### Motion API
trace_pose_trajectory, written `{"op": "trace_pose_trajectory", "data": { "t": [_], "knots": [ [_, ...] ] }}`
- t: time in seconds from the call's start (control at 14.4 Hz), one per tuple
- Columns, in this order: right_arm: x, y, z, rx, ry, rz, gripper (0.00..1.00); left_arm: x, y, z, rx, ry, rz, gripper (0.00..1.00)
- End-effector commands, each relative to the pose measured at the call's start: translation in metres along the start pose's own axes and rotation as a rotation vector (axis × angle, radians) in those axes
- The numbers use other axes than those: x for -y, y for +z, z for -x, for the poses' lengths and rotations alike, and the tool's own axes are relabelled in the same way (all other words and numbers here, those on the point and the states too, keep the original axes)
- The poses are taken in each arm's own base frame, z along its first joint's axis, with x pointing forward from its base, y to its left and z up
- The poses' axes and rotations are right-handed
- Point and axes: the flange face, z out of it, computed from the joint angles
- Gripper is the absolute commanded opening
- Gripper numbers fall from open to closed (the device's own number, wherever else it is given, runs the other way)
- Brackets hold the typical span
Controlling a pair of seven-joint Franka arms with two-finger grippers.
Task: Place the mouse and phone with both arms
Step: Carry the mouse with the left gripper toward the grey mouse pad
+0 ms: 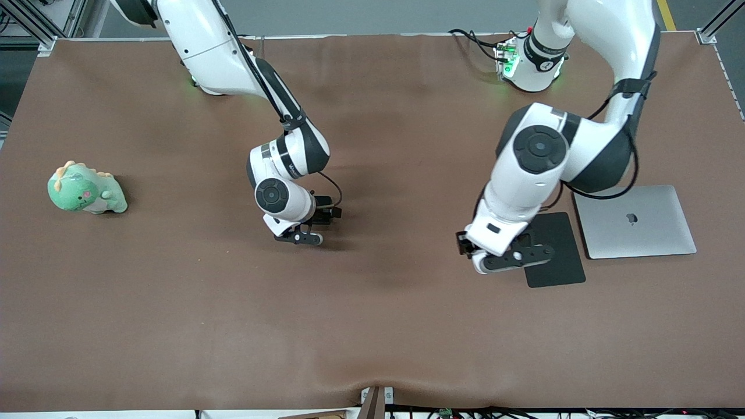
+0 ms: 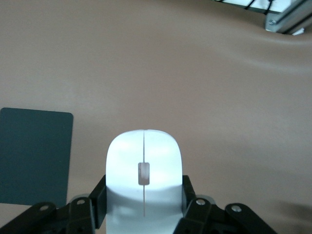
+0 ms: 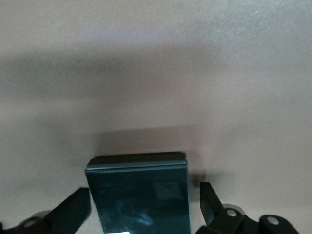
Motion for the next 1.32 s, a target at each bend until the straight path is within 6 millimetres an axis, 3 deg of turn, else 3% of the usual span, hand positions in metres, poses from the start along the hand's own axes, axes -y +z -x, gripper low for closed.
{"op": "trace_pose_trajectory", "data": {
  "t": [0.0, 0.14, 0.21, 0.28, 0.35, 0.42, 0.76, 0.83, 0.9, 0.97, 1.04, 1.11, 1.25],
  "knots": [
    [0.003, 0.003, -0.002, 0.005, 0.028, -0.009, 0.83, 0.015, -0.004, -0.001, 0.017, 0.007, -0.006, 0.00],
    [0.003, 0.001, -0.001, 0.007, 0.035, -0.009, 1.00, 0.027, -0.002, -0.008, 0.023, 0.034, -0.008, 0.00],
    [0.003, 0.001, -0.001, 0.007, 0.038, -0.009, 0.89, 0.033, 0.001, -0.011, 0.028, 0.035, -0.016, 0.00],
    [0.001, 0.000, -0.004, 0.007, 0.043, -0.011, 0.51, 0.039, 0.008, -0.013, 0.039, 0.047, -0.028, 0.00],
    [-0.001, -0.003, -0.008, 0.005, 0.040, -0.015, 0.22, 0.046, 0.014, -0.015, 0.050, 0.075, -0.038, 0.00],
    [0.000, -0.006, -0.008, 0.004, 0.043, -0.017, 0.16, 0.061, 0.021, -0.021, 0.068, 0.103, -0.051, 0.00],
    [-0.001, -0.038, -0.020, 0.070, 0.078, -0.004, 0.04, 0.105, 0.049, -0.038, 0.132, 0.211, -0.074, 0.00],
    [-0.009, -0.052, -0.026, 0.110, 0.106, -0.003, 0.08, 0.114, 0.052, -0.041, 0.140, 0.236, -0.075, 0.00],
    [-0.028, -0.065, -0.037, 0.155, 0.158, 0.003, 0.22, 0.121, 0.056, -0.042, 0.149, 0.261, -0.076, 0.00],
    [-0.042, -0.075, -0.047, 0.162, 0.168, -0.004, 0.30, 0.126, 0.059, -0.042, 0.156, 0.280, -0.076, 0.00],
    [-0.048, -0.086, -0.051, 0.150, 0.154, -0.012, 0.00, 0.132, 0.064, -0.044, 0.165, 0.301, -0.078, 0.00],
    [-0.058, -0.095, -0.058, 0.138, 0.152, -0.020, 0.00, 0.133, 0.069, -0.044, 0.174, 0.330, -0.075, 0.00],
    [-0.100, -0.113, -0.076, 0.202, 0.124, -0.027, 0.00, 0.150, 0.087, -0.048, 0.193, 0.367, -0.075, 0.00]
  ]
}}
